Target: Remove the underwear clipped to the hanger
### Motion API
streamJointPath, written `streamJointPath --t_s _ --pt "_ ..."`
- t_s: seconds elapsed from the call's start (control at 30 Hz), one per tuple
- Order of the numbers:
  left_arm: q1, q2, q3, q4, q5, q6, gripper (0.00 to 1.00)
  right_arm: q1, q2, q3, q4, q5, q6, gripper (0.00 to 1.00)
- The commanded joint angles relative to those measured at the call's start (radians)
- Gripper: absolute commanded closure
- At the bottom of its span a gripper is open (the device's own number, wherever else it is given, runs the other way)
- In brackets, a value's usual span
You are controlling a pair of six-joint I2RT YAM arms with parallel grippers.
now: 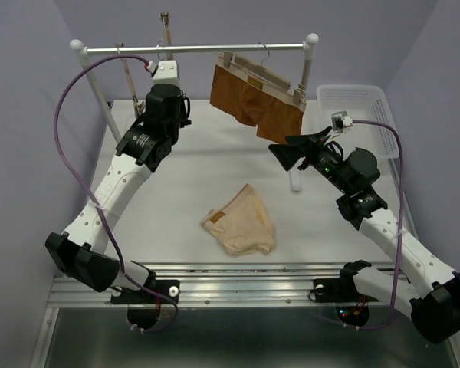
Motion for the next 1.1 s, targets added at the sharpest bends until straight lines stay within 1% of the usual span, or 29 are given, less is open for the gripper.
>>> streamJointPath --t_s 0.0,0.27,0.43,0.5,0.53,0.57,0.6,0.7,0.73,0.77,0.9,0.97,1.0,1.07 --pt "0.019 0.015 0.035 0.064 0.071 0.074 1.00 -0.004 -0.017 0.001 0.017 0.020 -0.029 0.00" --pt "0.034 0.048 0.032 0.024 0.089 0.080 1.00 -0.004 -0.019 0.008 -0.001 0.037 -0.040 0.00" --pt "0.036 0.037 0.008 0.026 0.117 0.071 1.00 -0.004 -0.025 0.007 -0.024 0.038 -0.039 0.00" --pt "0.037 0.039 0.016 0.001 0.120 0.060 1.00 -0.004 -0.028 0.008 -0.031 0.032 -0.037 0.00" --pt "0.036 0.039 0.021 -0.005 0.123 0.050 0.80 -0.004 -0.028 0.010 -0.043 0.028 -0.037 0.00" --pt "0.036 0.034 0.025 -0.011 0.140 0.045 0.71 -0.004 -0.025 0.013 -0.050 0.006 -0.049 0.00" --pt "0.036 0.031 0.025 -0.019 0.150 0.039 0.51 -0.004 -0.025 0.017 -0.081 -0.007 -0.060 0.00" --pt "0.036 0.002 0.004 -0.008 0.175 0.020 0.26 -0.004 -0.010 0.050 -0.153 -0.041 -0.095 0.00" --pt "0.036 -0.009 -0.004 -0.005 0.183 0.014 0.10 -0.004 -0.008 0.054 -0.171 -0.047 -0.100 0.00" --pt "0.036 -0.027 -0.017 0.000 0.190 0.002 0.01 -0.004 -0.006 0.051 -0.201 -0.054 -0.103 0.00" --pt "0.036 -0.073 -0.041 -0.016 0.180 -0.041 0.01 -0.004 0.003 0.027 -0.259 -0.073 -0.121 0.00" --pt "0.036 -0.096 -0.057 -0.029 0.175 -0.067 0.01 0.021 0.016 0.022 -0.322 -0.058 -0.140 0.00" --pt "0.036 -0.125 -0.070 -0.035 0.178 -0.090 0.01 0.034 0.036 0.019 -0.342 -0.043 -0.169 0.00" --pt "0.036 -0.161 -0.115 -0.042 0.183 -0.124 0.01 0.109 0.062 0.010 -0.392 0.012 -0.203 0.00"
